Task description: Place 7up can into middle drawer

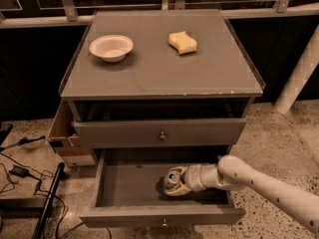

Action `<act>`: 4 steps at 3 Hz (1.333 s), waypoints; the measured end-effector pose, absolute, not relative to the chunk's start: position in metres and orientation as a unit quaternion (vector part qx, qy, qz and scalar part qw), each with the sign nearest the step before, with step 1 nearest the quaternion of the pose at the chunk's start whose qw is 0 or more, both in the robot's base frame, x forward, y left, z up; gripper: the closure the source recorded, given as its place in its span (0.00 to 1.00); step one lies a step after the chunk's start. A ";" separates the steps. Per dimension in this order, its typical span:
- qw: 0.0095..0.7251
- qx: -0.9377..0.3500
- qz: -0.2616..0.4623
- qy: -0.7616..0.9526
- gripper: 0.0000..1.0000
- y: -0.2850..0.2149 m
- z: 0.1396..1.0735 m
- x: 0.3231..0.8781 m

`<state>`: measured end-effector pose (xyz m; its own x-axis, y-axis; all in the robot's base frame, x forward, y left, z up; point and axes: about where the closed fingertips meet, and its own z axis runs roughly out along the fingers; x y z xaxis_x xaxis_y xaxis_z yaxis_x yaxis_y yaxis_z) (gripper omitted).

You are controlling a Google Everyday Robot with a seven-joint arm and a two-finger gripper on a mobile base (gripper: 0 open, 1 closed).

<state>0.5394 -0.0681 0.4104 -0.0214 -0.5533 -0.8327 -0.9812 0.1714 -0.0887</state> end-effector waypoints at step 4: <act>0.391 -0.588 0.279 0.651 0.12 -0.065 0.405 0.537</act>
Offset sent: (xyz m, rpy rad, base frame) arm -0.0019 0.0027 -0.0055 0.0076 -0.0095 0.0177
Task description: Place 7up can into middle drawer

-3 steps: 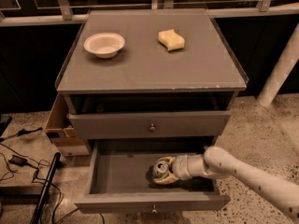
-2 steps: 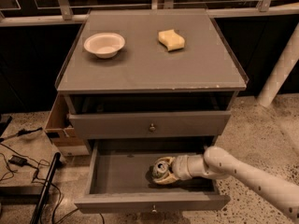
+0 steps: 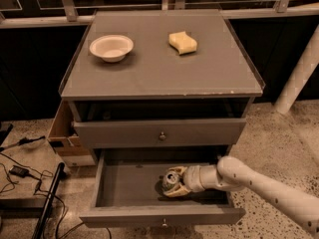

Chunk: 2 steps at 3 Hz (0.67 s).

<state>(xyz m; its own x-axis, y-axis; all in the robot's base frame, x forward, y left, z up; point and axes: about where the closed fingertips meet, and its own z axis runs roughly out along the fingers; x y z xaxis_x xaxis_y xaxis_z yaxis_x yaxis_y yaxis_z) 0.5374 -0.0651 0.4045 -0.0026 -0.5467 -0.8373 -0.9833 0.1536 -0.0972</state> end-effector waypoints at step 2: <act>0.391 -0.588 0.279 0.651 0.00 -0.065 0.405 0.537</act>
Offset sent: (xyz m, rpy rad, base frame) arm 0.0000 0.0000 0.0000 0.0000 0.0000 0.0000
